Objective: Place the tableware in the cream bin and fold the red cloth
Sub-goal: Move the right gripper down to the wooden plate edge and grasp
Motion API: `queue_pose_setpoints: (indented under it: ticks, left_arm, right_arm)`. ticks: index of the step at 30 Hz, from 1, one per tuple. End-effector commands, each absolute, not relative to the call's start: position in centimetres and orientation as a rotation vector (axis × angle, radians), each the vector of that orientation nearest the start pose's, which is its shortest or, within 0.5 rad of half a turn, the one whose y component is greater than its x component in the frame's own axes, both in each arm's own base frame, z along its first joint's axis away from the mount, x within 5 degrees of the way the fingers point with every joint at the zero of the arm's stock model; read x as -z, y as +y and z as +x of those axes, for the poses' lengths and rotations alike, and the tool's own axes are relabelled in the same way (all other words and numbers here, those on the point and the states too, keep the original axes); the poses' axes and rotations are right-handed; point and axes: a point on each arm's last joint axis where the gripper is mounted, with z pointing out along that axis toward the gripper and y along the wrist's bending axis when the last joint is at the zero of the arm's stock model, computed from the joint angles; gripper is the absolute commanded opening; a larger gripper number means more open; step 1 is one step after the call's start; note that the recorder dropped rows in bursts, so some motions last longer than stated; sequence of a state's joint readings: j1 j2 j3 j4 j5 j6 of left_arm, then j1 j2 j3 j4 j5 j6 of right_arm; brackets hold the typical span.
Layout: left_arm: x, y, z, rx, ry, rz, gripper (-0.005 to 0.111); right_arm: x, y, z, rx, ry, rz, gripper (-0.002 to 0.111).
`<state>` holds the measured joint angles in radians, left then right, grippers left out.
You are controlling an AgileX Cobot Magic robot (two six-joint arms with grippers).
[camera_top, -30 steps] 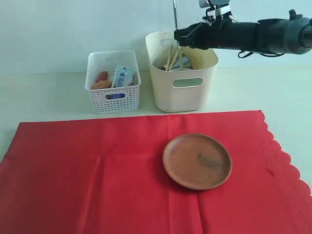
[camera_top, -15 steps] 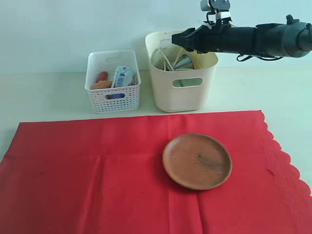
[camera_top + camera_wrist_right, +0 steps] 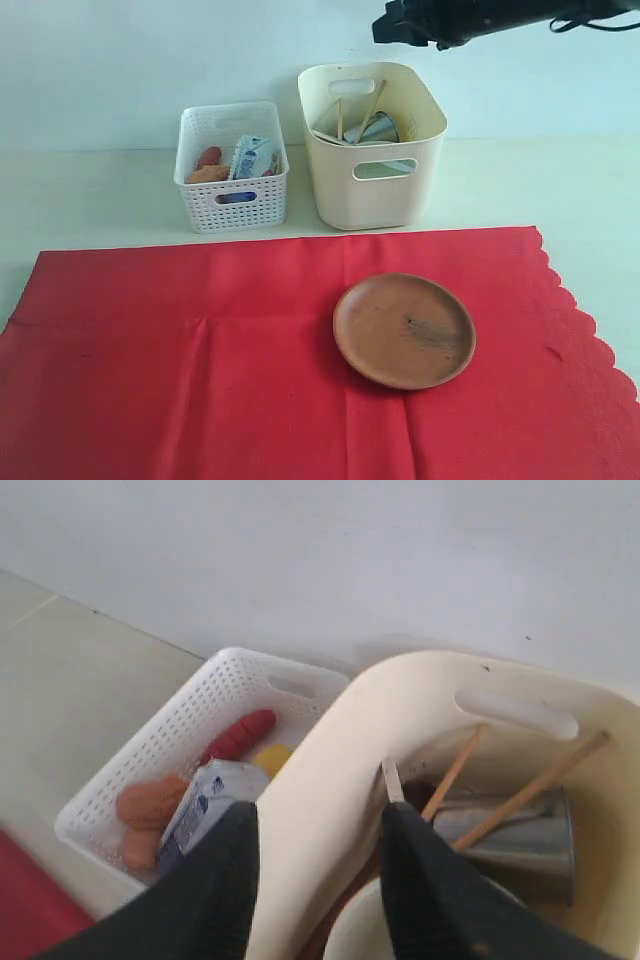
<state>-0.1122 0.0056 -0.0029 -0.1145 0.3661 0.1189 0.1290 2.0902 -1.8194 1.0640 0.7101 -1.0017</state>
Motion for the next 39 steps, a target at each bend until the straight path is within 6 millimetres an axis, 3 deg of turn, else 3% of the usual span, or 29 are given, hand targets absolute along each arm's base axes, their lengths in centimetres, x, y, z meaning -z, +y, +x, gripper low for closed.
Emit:
queue_pose_setpoints:
  ticks: [1,14,23,29,39]
  left_arm:
    - [-18.1,-0.9,5.2,0.104,1.834,0.141,0.000]
    - [-18.1,-0.9,5.2,0.104,1.834,0.141,0.000]
    - [-18.1,-0.9,5.2,0.104,1.834,0.141,0.000]
    - [-18.1,-0.9,5.2,0.104,1.834,0.141,0.000]
    - [-18.1,-0.9,5.2,0.104,1.834,0.141,0.000]
  right_arm:
    - [-30.4,10.6,45.8,-0.628,2.165,-0.554,0.040]
    - [-32.2,10.3,42.1,-0.695,2.390,-0.633,0.036]
    - [-31.8,10.3,40.4,-0.780,2.541,-0.615,0.034]
    - [-30.1,9.9,38.5,-0.757,2.572,-0.582,0.034]
    - [-24.9,8.2,36.2,-0.542,2.705,-0.591,0.034]
